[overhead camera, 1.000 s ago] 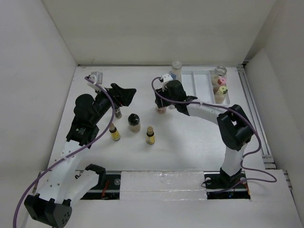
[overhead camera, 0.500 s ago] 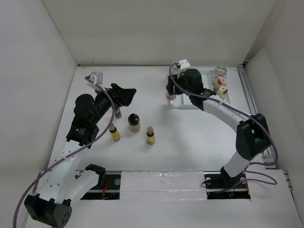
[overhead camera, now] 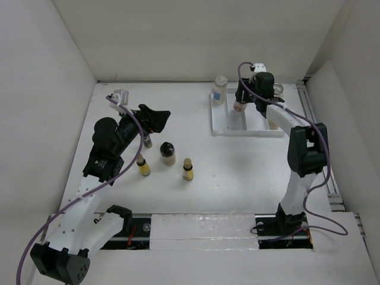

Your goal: Organize the condiment bottles

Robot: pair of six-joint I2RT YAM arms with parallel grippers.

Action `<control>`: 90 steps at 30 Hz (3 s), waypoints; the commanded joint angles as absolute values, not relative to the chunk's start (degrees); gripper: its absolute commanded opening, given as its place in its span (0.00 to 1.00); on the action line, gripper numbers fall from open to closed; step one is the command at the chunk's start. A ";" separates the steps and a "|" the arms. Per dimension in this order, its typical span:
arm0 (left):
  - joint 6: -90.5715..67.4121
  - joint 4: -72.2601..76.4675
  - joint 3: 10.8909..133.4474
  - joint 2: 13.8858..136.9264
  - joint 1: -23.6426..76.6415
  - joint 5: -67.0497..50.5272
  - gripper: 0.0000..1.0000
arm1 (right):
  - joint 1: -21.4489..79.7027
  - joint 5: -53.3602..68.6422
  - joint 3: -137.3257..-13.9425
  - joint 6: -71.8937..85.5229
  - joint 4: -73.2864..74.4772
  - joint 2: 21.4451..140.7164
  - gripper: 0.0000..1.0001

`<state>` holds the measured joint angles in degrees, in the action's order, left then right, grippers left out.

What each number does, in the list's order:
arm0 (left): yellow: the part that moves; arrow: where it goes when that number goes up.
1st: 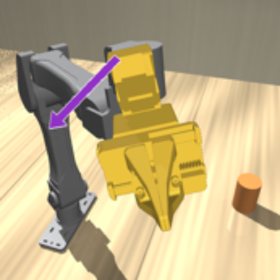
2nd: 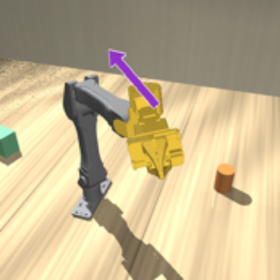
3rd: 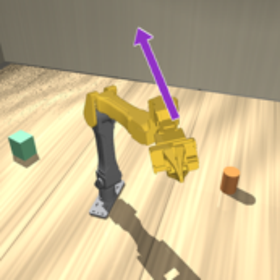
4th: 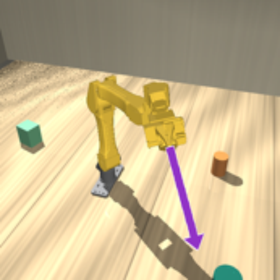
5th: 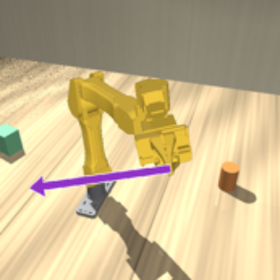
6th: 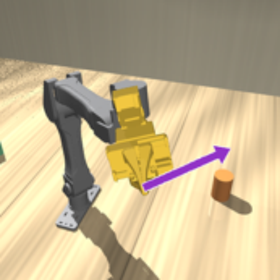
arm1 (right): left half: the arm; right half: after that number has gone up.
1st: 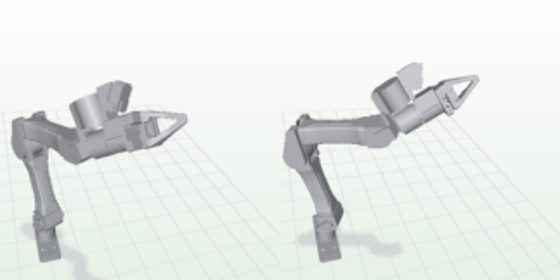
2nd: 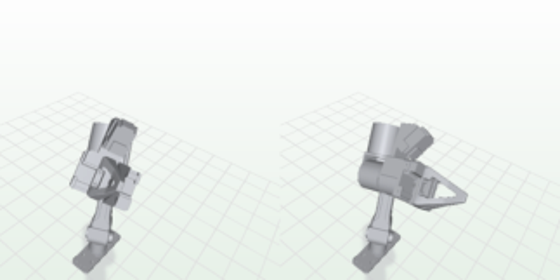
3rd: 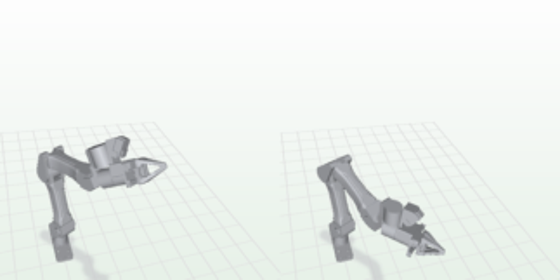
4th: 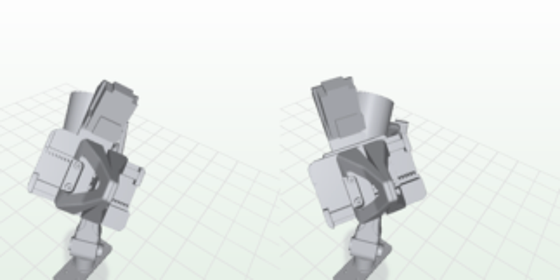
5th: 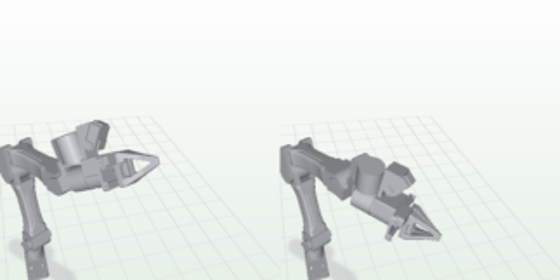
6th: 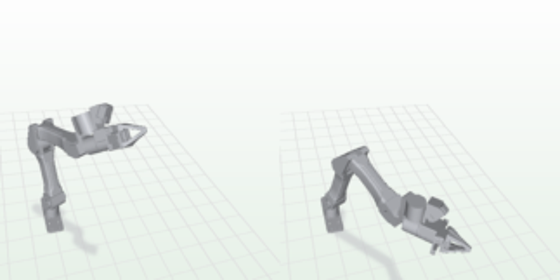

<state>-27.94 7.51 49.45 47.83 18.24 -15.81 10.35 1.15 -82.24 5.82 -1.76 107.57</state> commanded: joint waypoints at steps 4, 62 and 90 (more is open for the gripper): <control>-27.33 10.37 49.66 47.99 18.02 -16.35 0.87 | 8.79 6.77 -95.08 5.98 -8.88 114.15 0.46; -28.13 3.60 51.33 45.79 18.02 -2.64 0.49 | 49.48 21.80 -85.07 -13.46 0.71 110.73 0.64; -36.99 -4.64 53.52 45.26 18.02 14.99 0.70 | 48.26 18.20 -73.22 -2.81 -22.67 102.58 0.05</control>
